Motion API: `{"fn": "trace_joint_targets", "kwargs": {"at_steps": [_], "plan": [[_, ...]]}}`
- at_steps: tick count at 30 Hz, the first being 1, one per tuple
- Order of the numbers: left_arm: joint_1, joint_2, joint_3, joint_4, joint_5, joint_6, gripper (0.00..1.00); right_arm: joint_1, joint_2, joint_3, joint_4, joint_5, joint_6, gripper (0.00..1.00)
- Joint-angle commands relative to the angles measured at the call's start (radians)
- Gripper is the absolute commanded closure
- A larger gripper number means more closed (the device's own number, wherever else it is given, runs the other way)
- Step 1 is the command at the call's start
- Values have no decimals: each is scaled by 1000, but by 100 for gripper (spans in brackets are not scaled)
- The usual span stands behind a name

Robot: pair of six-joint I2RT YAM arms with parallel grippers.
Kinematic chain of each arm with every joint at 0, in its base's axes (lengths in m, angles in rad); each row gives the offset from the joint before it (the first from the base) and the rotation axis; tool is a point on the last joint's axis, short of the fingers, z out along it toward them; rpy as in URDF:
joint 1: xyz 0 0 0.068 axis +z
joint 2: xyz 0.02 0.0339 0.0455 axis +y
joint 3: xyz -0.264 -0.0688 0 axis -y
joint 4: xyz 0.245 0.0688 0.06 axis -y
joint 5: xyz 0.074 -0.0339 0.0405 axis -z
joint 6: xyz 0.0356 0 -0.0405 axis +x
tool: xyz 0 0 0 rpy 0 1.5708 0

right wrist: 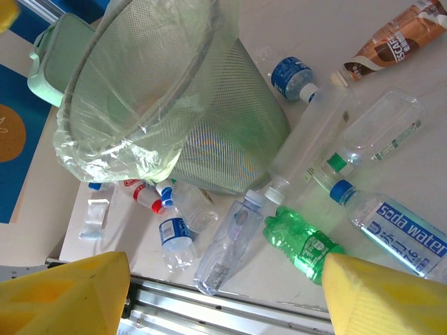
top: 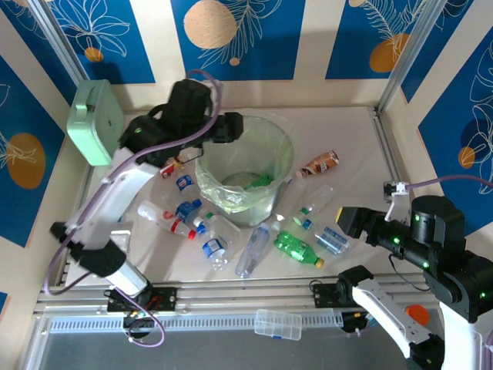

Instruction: Put the plastic bottles in the bin

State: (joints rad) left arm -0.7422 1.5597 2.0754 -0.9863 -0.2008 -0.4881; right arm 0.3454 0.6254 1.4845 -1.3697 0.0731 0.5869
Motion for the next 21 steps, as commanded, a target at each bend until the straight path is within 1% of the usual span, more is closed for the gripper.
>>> {"fn": "trace_joint_targets", "kwargs": {"at_steps": [1, 3, 4, 5, 7, 9, 13, 15, 17, 21], "plan": [[-1, -102, -67, -28, -172, -9, 32, 3, 20, -4, 23, -30, -1, 27], [12, -174, -111, -64, -255, -55, 32, 4, 24, -13, 30, -37, 1, 26], [22, -202, -135, -80, -277, -79, 32, 3, 26, -20, 33, -43, 2, 26], [42, -233, -165, -105, -293, -123, 32, 3, 29, -27, 36, -48, 2, 26], [100, -276, -221, -190, -284, -234, 34, 3, 34, -38, 41, -56, 4, 27], [177, -325, -323, -249, -220, -360, 34, 3, 40, -46, 46, -63, 4, 27], [309, -441, -575, -264, -89, -510, 33, 3, 49, -59, 49, -74, 2, 27], [367, -492, -695, -252, -35, -543, 32, 3, 51, -68, 46, -78, -2, 27], [402, -526, -796, -235, -6, -553, 31, 3, 50, -73, 45, -76, -3, 27], [438, -571, -983, -159, 57, -570, 31, 3, 57, -78, 58, -79, 1, 27]]}}
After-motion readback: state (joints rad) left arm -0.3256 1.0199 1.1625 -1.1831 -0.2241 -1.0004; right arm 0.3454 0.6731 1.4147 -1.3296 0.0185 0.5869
